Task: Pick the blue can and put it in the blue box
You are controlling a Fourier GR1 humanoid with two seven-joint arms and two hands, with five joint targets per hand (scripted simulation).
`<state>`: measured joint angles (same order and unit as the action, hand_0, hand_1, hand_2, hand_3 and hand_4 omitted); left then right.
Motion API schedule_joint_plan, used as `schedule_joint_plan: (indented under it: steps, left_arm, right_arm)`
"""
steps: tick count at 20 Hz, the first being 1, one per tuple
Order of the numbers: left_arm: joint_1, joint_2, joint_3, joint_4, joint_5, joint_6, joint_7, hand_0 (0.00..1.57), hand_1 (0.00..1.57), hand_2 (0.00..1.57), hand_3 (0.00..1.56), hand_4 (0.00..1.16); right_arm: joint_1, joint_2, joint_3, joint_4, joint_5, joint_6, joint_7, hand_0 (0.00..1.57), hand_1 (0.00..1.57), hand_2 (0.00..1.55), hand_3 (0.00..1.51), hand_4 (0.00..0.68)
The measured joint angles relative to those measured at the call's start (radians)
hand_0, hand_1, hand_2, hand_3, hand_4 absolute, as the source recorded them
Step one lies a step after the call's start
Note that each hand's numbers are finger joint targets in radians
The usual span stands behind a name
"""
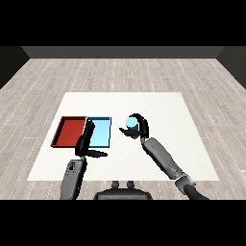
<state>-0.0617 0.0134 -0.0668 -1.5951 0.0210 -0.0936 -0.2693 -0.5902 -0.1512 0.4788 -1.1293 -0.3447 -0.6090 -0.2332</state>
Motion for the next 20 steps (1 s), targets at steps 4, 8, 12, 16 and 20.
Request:
schedule_joint_plan:
  steps: [4,8,12,16,20]
  left_arm:
    - [-0.016,-0.008,-0.034,0.027,-0.009,0.028,0.018,0.00,0.00,0.00,0.00,0.00]
    - [-0.032,-0.008,-0.058,0.056,0.001,0.046,0.015,0.00,0.00,0.00,0.00,0.00]
    - [-0.056,-0.011,-0.102,0.099,0.038,0.059,0.018,0.00,0.00,0.00,0.00,0.00]
    - [-0.095,-0.012,-0.146,0.149,0.075,0.084,0.034,0.00,0.00,0.00,0.00,0.00]
    - [-0.114,-0.013,-0.194,0.167,0.094,0.123,0.053,0.00,0.00,0.00,0.00,0.00]
  right_arm:
    - [-0.011,-0.012,-0.019,-0.045,0.069,0.017,0.061,1.44,1.44,1.45,1.40,0.606]
    - [0.054,-0.035,-0.035,-0.144,0.137,0.043,0.107,1.44,1.44,1.45,1.40,0.606]
    - [0.104,-0.066,-0.055,-0.224,0.172,0.079,0.136,1.44,1.44,1.45,1.40,0.615]
    - [0.126,-0.046,-0.074,-0.251,0.221,0.106,0.151,1.46,1.46,1.46,1.40,0.612]
    - [0.145,-0.019,-0.088,-0.287,0.269,0.134,0.176,1.47,1.47,1.46,1.40,0.614]
